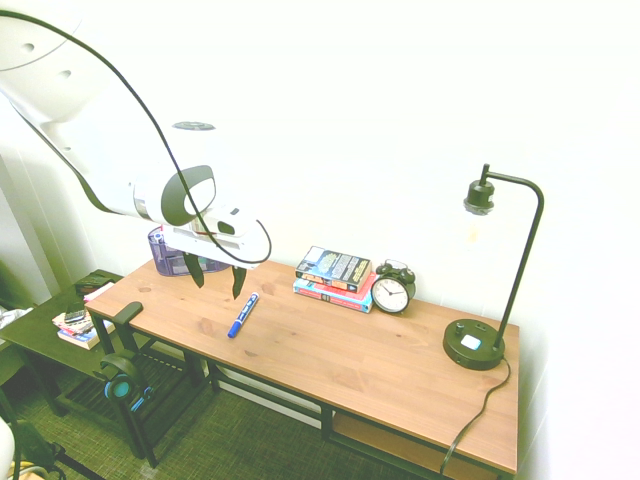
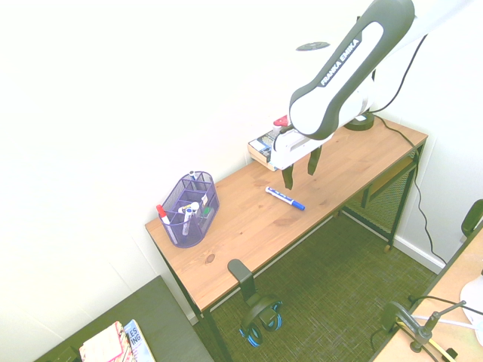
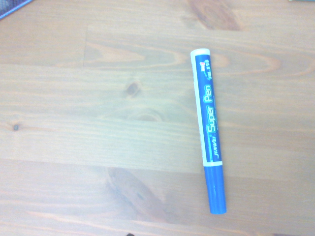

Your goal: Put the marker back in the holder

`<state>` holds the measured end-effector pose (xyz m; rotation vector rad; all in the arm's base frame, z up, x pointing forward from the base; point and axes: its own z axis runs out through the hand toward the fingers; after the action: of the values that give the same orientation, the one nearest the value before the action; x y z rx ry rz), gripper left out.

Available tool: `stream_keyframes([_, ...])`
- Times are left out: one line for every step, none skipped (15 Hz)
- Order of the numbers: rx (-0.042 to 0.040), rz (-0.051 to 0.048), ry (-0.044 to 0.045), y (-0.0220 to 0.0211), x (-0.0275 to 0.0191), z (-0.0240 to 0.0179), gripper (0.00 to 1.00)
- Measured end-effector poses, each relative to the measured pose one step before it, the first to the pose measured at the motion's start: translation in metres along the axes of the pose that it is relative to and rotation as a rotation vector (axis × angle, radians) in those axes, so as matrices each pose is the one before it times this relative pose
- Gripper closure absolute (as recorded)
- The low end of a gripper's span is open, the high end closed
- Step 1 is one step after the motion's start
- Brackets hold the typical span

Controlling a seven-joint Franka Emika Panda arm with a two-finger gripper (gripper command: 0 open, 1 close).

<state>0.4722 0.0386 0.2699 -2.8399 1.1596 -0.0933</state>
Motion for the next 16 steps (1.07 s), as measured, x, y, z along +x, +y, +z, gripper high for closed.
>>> stream_keyframes([-0.00182,0.00998,-0.01058,0.00125,-0.00079,0.00400,0.00])
stream_keyframes([-0.00244,0.00783,-0.01252,0.00180,-0.00051,0.00574,0.00])
stream_keyframes([0.00229,0.00459,-0.01147,0.00119,-0.00005,0.00636,0.00])
stream_keyframes([0.00439,0.00548,-0.01211,0.00137,0.00032,0.00808,0.00])
stream_keyframes([0.00068,0.00371,-0.01099,0.00195,0.00055,0.00920,0.00])
stream_keyframes([-0.00287,0.00225,-0.00866,0.00239,0.00080,0.01030,0.00])
stream_keyframes([-0.00362,0.00186,-0.00467,0.00241,0.00163,0.00992,0.00])
stream_keyframes([0.00110,-0.00471,-0.00043,0.00149,0.00192,0.00894,0.00])
stream_keyframes([0.00628,-0.01122,0.00789,-0.00099,0.00261,0.00659,0.00])
stream_keyframes([0.00987,-0.01701,0.01171,-0.00297,0.00328,0.00582,0.00])
stream_keyframes([0.01263,-0.02005,0.01407,-0.00397,0.00369,0.00530,0.00])
stream_keyframes([0.00487,-0.01690,0.01088,-0.00265,0.00384,0.00563,0.00])
stream_keyframes([-0.00164,-0.01534,0.01032,-0.00053,0.00406,0.00573,0.00])
stream_keyframes([-0.00216,-0.01911,0.01379,0.00105,0.00359,0.00637,1.00])
stream_keyframes([0.00343,-0.02132,0.01359,0.00063,0.00179,0.00478,1.00])
stream_keyframes([0.00547,-0.02162,0.01178,-0.00053,0.00022,0.00353,1.00])
